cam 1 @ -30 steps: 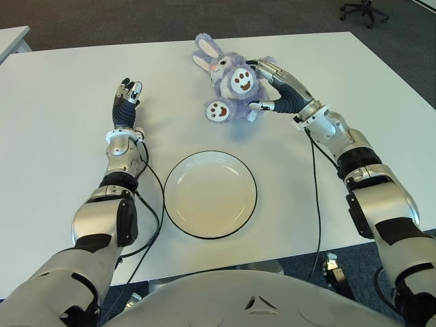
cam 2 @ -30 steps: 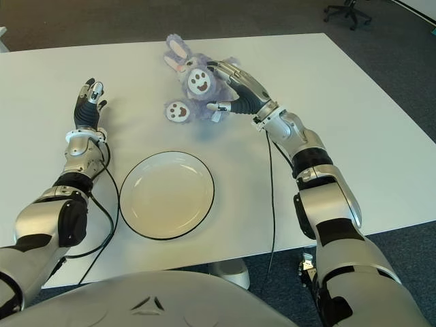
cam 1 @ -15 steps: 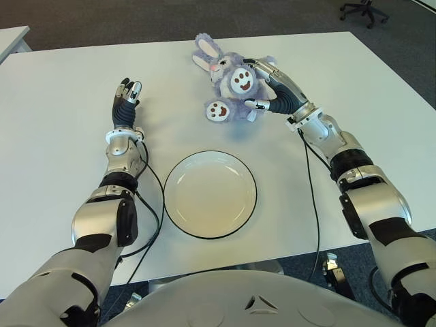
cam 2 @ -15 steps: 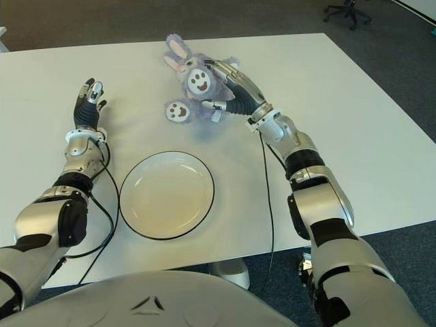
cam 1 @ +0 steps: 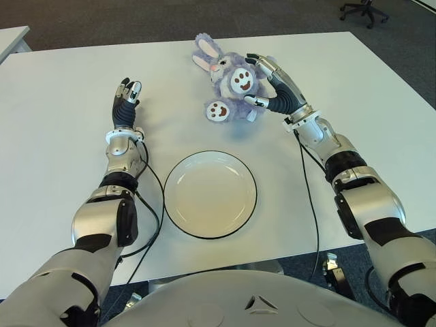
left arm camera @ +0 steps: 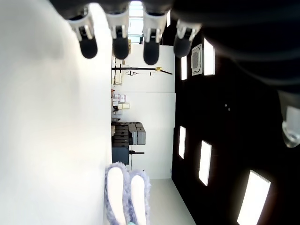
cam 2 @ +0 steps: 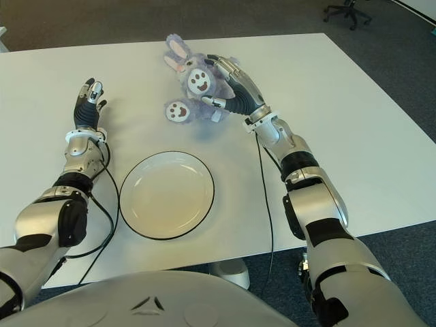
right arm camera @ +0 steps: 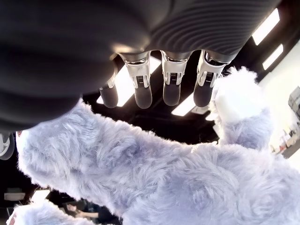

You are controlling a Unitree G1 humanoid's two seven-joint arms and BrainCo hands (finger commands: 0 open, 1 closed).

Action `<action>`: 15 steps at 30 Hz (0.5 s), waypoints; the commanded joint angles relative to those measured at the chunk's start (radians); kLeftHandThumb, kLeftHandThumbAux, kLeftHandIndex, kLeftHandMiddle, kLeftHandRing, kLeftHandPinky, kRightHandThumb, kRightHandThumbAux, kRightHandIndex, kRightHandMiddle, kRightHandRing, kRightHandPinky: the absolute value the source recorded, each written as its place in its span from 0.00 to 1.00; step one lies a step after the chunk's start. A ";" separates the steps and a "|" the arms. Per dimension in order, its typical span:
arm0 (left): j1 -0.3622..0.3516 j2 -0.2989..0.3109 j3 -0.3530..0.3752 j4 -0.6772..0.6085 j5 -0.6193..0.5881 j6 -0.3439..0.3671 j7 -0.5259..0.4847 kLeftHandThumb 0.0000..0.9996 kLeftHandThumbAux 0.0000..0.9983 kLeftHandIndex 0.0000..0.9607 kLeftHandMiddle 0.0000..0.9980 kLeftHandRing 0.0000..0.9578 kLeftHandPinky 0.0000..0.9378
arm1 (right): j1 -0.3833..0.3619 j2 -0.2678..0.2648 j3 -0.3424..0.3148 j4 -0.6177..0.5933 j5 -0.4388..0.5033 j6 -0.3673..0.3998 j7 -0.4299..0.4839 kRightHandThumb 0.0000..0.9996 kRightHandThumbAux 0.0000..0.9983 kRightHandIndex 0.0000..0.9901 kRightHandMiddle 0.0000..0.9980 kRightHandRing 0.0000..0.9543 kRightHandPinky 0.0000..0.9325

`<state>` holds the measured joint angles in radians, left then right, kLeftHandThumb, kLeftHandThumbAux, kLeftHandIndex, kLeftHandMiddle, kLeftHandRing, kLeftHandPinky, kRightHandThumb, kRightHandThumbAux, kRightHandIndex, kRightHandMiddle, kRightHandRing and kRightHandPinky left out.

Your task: Put the doll into the plate.

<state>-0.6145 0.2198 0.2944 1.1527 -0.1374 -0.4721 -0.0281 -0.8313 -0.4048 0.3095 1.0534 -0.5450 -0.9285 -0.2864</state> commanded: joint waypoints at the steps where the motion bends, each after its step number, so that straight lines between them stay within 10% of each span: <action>1: 0.100 -0.051 -0.009 0.080 0.005 0.061 -0.011 0.00 0.39 0.00 0.10 0.04 0.00 | 0.001 0.019 0.001 0.015 -0.004 -0.004 -0.020 0.26 0.28 0.00 0.00 0.00 0.00; 15: 0.096 -0.046 -0.009 0.082 0.006 0.067 -0.009 0.00 0.39 0.00 0.10 0.03 0.00 | -0.012 0.041 0.009 0.031 -0.020 0.028 -0.067 0.26 0.32 0.00 0.00 0.00 0.00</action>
<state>-0.6146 0.2202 0.2943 1.1528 -0.1373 -0.4720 -0.0292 -0.8329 -0.3777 0.3102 1.0714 -0.5500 -0.9189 -0.3465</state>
